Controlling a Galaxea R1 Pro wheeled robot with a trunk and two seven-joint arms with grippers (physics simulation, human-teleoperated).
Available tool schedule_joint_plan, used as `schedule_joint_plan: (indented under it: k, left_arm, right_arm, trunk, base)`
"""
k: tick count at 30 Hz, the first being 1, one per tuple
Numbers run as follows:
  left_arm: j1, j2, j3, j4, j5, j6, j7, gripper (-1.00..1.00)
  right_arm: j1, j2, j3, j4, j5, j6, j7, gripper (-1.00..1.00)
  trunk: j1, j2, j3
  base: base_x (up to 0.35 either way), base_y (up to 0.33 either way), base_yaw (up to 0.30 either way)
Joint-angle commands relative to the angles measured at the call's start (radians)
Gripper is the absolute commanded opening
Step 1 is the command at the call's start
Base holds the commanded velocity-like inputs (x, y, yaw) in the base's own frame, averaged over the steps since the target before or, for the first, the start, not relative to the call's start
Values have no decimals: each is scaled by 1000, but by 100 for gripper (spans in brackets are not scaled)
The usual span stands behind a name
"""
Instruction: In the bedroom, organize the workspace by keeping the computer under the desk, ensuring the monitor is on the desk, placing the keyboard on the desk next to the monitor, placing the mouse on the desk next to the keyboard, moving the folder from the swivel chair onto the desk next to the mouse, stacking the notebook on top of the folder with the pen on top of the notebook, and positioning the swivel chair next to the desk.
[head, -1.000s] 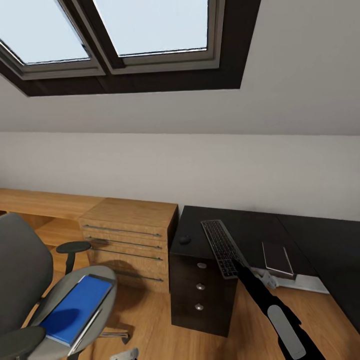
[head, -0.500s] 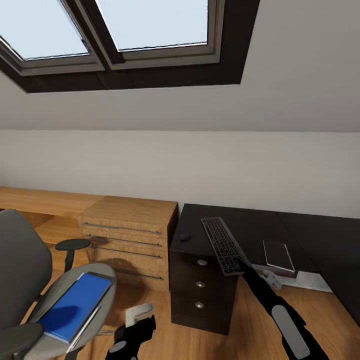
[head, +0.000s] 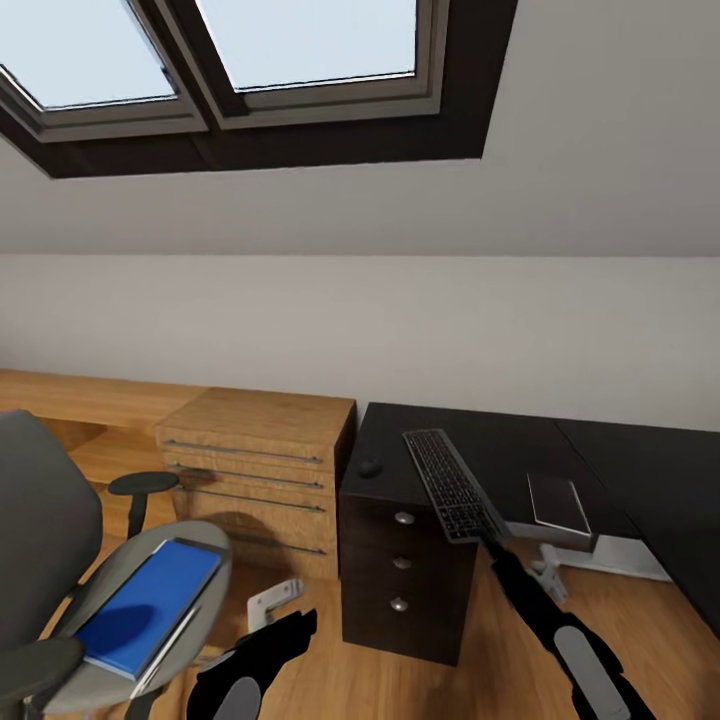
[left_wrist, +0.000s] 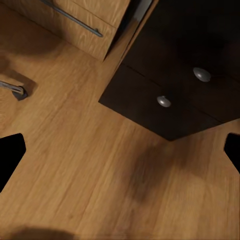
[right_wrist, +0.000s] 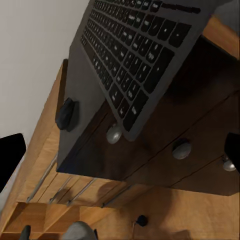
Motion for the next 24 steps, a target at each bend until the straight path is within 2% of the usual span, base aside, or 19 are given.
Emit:
schedule_joint_plan:
  k: [1, 3, 7, 17, 24]
  left_arm:
    - [-1, 2, -1, 1, 9, 1, 8, 100]
    - [-1, 6, 0, 3, 9, 1, 9, 100]
    - [0, 10, -1, 1, 10, 1, 9, 100]
    - [0, 8, -9, 3, 7, 1, 10, 100]
    - [0, 7, -51, 6, 7, 0, 10, 100]
  right_arm:
    - [-1, 0, -6, 10, -17, 25, 30, 100]
    - [-1, -6, -13, 28, -28, 54, 80, 100]
    - [-2, -21, -30, 65, -36, 74, 118, 100]
    - [-2, -24, -34, 66, -36, 69, 139, 100]
    - [-2, -25, -35, 66, -34, 68, 162, 100]
  trunk:
    - [4, -8, -4]
    - [12, -22, -11]
    - [27, -50, -23]
    - [65, -120, -54]
    - [88, -162, -73]
  base:
    - [0, 0, 0]
    - [0, 0, 0]
    - [0, 0, 0]
    - [0, 0, 0]
    - [0, 0, 0]
